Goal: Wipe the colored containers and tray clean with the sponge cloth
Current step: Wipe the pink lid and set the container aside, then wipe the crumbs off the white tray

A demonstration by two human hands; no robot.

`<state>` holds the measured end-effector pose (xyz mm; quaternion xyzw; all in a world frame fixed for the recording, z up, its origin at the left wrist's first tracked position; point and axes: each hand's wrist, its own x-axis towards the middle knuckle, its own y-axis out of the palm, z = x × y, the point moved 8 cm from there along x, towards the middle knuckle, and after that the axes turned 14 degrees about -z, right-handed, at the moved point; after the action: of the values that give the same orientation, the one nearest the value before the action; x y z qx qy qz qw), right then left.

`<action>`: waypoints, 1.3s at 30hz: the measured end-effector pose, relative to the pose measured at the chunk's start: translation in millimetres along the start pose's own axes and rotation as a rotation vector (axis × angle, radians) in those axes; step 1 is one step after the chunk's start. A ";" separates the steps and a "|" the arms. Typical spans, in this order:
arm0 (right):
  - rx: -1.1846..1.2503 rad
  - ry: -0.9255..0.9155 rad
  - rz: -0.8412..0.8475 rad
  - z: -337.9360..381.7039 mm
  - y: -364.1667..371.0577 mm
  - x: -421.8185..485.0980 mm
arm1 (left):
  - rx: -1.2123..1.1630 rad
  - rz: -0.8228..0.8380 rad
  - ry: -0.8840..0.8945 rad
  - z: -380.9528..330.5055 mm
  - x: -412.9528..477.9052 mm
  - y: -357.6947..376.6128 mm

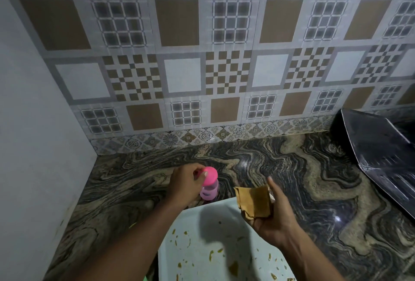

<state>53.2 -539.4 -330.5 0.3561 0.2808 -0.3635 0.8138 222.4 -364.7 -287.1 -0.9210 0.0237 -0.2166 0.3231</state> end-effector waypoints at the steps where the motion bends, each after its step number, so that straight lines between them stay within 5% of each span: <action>1: -0.027 0.009 0.018 -2.5 3.0 0.3 | 0.031 0.011 0.018 1.2 0.5 4.8; 11: -0.259 0.023 -0.008 -10.8 5.5 12.5 | 0.225 0.175 0.098 7.7 3.8 40.0; 31: -0.234 0.046 0.042 -14.5 -3.5 16.0 | 0.261 0.361 -0.015 21.4 7.8 55.7; 39: -0.407 -0.052 0.141 -10.2 -8.9 -3.3 | 0.240 0.290 0.036 3.4 -1.7 31.8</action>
<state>42.2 -534.5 -337.5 0.1936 0.3016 -0.2507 0.8993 225.3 -387.5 -309.4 -0.8588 0.1361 -0.1853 0.4578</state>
